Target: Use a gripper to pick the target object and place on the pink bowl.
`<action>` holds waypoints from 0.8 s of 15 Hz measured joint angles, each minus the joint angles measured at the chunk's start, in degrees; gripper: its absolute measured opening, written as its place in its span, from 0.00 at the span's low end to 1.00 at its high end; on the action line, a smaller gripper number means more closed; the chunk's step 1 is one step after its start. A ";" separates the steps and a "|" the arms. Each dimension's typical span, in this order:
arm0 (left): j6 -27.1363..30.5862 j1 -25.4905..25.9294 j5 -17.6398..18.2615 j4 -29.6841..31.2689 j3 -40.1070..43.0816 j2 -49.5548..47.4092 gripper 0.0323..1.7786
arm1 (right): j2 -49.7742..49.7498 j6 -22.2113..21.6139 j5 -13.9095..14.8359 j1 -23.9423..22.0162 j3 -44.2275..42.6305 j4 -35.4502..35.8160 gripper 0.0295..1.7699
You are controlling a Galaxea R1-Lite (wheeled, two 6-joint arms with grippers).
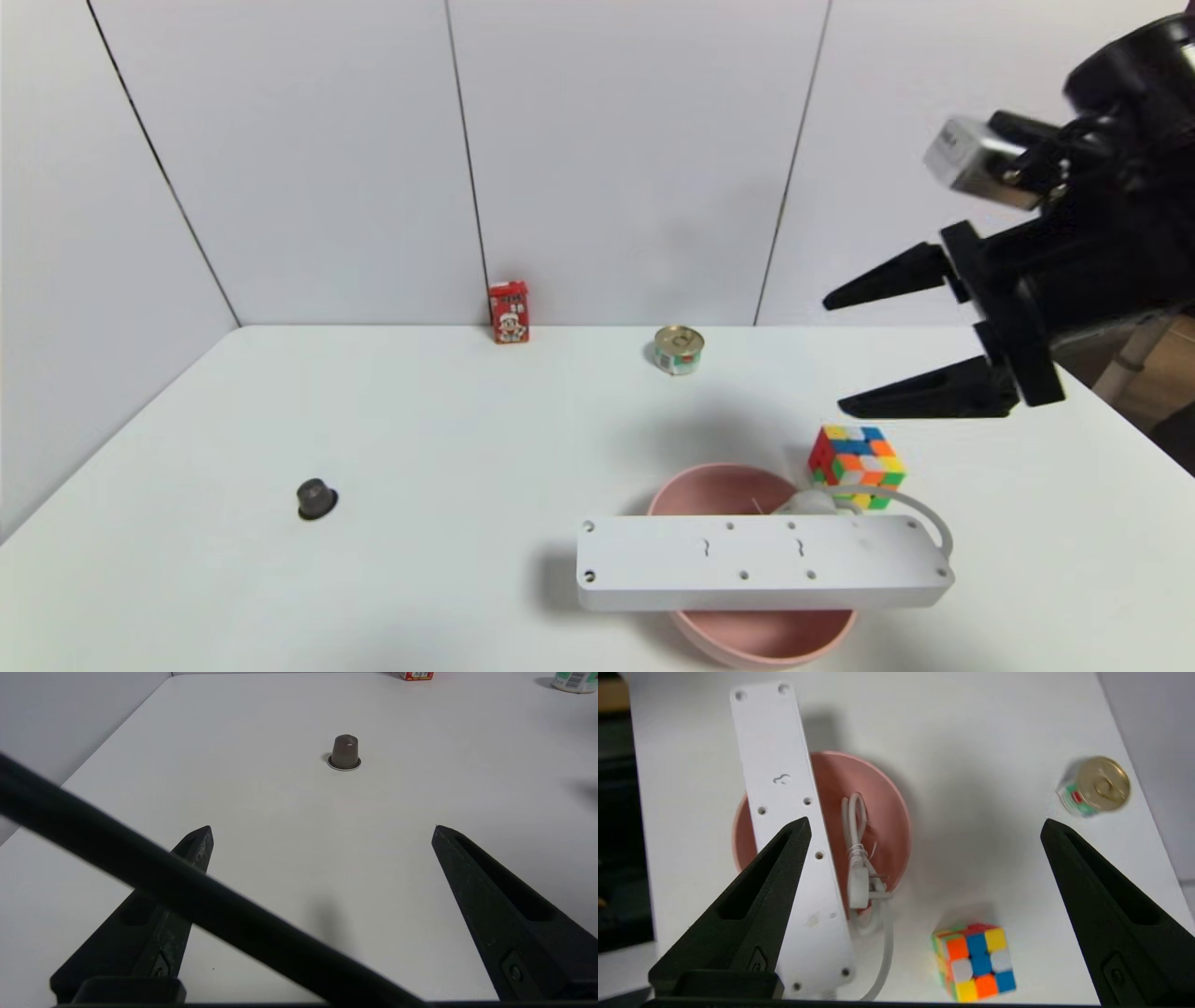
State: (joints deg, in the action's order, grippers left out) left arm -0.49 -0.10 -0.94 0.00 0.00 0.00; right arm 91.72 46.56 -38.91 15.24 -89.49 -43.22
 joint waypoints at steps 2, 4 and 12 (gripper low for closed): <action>-0.02 0.00 0.00 0.00 0.00 0.00 0.95 | -5.39 -8.03 0.11 -2.56 1.45 -0.02 0.96; -0.02 0.00 0.00 0.00 0.00 0.00 0.95 | -11.93 -14.40 0.16 -6.80 5.45 0.09 0.96; 0.00 0.00 0.00 0.00 0.00 0.00 0.95 | -41.34 -27.51 15.43 -28.73 28.94 2.65 0.96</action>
State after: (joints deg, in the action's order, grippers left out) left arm -0.49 -0.10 -0.94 0.00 0.00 0.00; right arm 50.38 19.04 -23.48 -13.49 -60.55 -40.57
